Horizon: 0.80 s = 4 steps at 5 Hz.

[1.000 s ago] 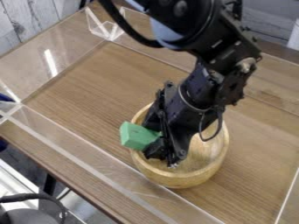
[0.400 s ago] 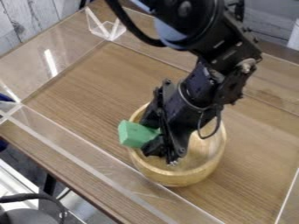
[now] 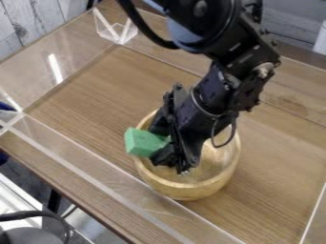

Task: Put the green block in the brown bowl

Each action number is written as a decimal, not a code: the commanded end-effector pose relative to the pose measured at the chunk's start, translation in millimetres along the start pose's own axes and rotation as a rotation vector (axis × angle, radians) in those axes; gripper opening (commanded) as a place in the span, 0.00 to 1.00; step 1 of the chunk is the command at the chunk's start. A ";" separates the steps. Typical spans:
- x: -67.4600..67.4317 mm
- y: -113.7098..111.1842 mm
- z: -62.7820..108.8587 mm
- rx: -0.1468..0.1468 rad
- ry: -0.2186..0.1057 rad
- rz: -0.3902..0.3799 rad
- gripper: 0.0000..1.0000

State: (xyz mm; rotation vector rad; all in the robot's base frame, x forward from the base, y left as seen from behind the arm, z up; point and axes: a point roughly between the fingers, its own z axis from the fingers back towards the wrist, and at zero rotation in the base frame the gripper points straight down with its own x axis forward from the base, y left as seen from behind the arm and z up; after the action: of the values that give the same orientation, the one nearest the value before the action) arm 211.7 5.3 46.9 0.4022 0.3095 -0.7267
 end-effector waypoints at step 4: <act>7.8 3.1 -16.1 -0.022 -0.067 0.087 1.00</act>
State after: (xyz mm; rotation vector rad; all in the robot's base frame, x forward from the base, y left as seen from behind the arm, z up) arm 213.4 9.3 27.6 0.3654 0.2675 -0.6742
